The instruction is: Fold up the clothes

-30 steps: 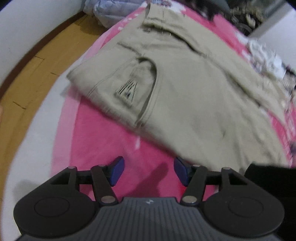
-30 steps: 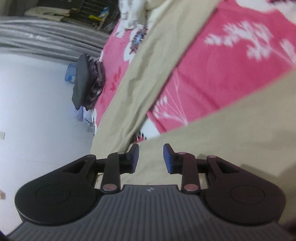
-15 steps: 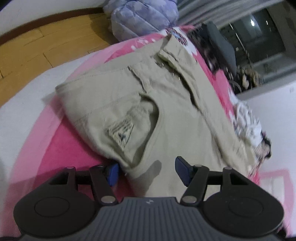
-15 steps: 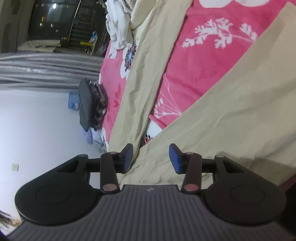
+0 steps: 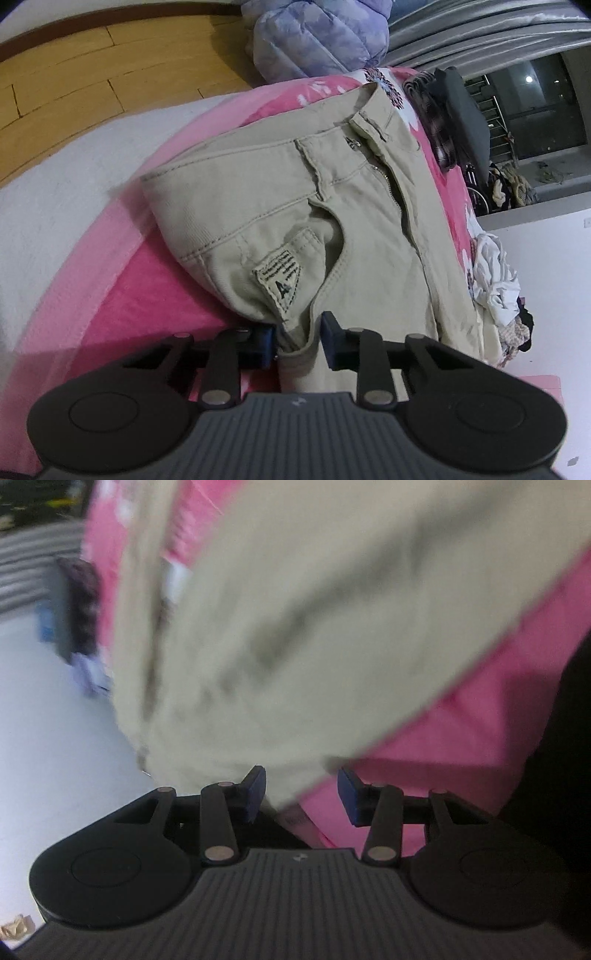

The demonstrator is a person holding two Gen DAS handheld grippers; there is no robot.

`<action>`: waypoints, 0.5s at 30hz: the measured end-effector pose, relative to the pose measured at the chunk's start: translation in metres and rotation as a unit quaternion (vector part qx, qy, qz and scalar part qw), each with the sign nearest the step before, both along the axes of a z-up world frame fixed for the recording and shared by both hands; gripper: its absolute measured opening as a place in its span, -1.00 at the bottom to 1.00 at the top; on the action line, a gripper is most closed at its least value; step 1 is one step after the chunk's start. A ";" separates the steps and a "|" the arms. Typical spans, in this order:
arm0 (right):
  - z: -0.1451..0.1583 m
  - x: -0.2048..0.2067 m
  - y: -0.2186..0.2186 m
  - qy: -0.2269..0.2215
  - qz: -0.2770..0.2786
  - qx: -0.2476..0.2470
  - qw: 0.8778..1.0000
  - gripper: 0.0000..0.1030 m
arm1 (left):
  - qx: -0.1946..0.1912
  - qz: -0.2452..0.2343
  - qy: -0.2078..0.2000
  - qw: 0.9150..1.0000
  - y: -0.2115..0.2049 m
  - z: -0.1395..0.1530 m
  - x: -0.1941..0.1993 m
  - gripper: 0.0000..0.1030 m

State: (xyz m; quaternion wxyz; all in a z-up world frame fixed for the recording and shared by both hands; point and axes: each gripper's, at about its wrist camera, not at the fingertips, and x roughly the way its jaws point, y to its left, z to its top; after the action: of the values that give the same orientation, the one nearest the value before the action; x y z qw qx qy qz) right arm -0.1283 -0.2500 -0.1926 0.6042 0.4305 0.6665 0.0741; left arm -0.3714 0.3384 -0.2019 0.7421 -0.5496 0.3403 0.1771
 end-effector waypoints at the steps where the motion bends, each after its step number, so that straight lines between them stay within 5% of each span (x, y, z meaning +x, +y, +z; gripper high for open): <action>1: -0.008 -0.003 0.005 0.015 0.004 -0.004 1.000 -0.17 | -0.001 0.002 -0.001 1.000 0.000 0.000 -0.001 -0.52; 4: -0.030 -0.013 0.018 0.055 0.007 -0.020 0.998 -0.20 | -0.007 0.009 -0.005 1.000 0.002 -0.003 -0.003 -0.56; 7: -0.037 -0.014 0.004 0.064 -0.061 -0.019 0.996 -0.24 | -0.010 0.009 -0.007 1.000 0.003 -0.004 -0.003 -0.57; 15: 0.012 0.004 -0.066 -0.051 -0.202 -0.142 0.968 -0.31 | -0.011 0.011 -0.009 1.000 0.002 -0.005 -0.004 -0.57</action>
State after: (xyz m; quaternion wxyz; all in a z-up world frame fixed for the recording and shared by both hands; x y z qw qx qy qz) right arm -0.1246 -0.3163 -0.1802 0.6945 0.4619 0.5377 -0.1233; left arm -0.3758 0.3401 -0.2065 0.7372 -0.5630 0.3291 0.1765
